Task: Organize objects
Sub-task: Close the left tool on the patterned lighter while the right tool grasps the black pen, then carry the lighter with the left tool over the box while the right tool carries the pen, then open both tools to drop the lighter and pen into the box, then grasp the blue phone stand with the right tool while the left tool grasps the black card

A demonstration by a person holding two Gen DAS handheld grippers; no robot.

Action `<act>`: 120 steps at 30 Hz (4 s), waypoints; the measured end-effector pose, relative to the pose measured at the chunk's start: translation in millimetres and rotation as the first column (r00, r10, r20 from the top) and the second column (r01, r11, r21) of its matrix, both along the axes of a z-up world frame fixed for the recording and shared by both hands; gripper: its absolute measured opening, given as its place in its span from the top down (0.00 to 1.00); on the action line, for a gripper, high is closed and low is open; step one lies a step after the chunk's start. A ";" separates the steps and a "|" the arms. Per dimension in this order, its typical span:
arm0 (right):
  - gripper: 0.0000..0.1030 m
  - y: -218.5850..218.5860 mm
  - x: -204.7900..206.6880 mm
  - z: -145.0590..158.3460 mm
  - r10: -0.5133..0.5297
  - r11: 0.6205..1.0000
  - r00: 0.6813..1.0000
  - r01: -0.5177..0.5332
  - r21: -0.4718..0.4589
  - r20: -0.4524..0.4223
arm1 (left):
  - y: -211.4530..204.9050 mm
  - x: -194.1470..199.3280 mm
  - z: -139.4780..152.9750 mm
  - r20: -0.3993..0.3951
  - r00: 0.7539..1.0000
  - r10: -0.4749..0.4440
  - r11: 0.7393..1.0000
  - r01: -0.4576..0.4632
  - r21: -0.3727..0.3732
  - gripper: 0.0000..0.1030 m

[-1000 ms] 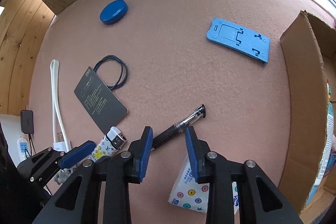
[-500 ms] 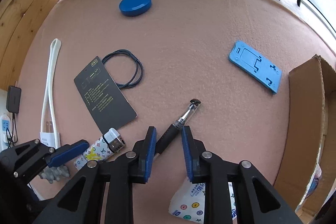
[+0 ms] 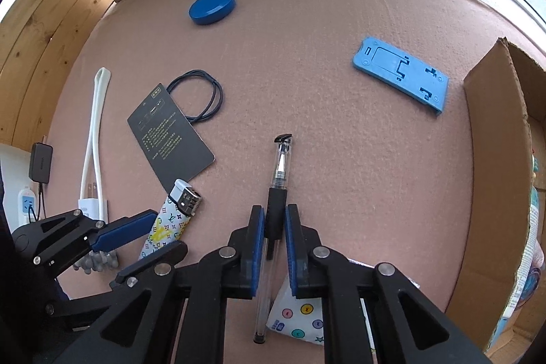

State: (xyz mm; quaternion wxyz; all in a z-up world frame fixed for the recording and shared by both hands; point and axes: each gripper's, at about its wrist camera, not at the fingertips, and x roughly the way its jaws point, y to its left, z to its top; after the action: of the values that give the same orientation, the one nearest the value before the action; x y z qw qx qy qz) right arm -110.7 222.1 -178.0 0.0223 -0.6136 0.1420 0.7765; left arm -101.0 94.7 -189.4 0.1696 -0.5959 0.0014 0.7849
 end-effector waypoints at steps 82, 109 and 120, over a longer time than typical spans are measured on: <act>0.71 213.2 155.0 65.5 -0.447 0.895 0.857 0.424 -0.140 -0.256 | 292.5 -89.6 70.1 -0.124 0.978 -0.167 0.971 0.185 0.149 0.61; 0.59 130.1 86.0 85.0 -0.253 0.963 0.921 0.209 -0.171 -0.296 | 20.0 -49.3 70.4 -0.085 0.970 0.227 0.969 -0.216 0.122 0.54; 0.59 87.6 37.1 84.1 -0.156 0.977 0.947 0.106 -0.186 -0.282 | -63.6 -76.8 48.8 -0.008 0.943 0.332 0.937 -0.328 0.120 0.54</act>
State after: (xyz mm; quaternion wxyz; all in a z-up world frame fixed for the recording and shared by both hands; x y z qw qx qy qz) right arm -73.7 309.7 -93.9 0.0005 -0.4799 0.2494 0.8412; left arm -177.8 31.1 -140.6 0.0703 -0.5656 -0.1422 0.8093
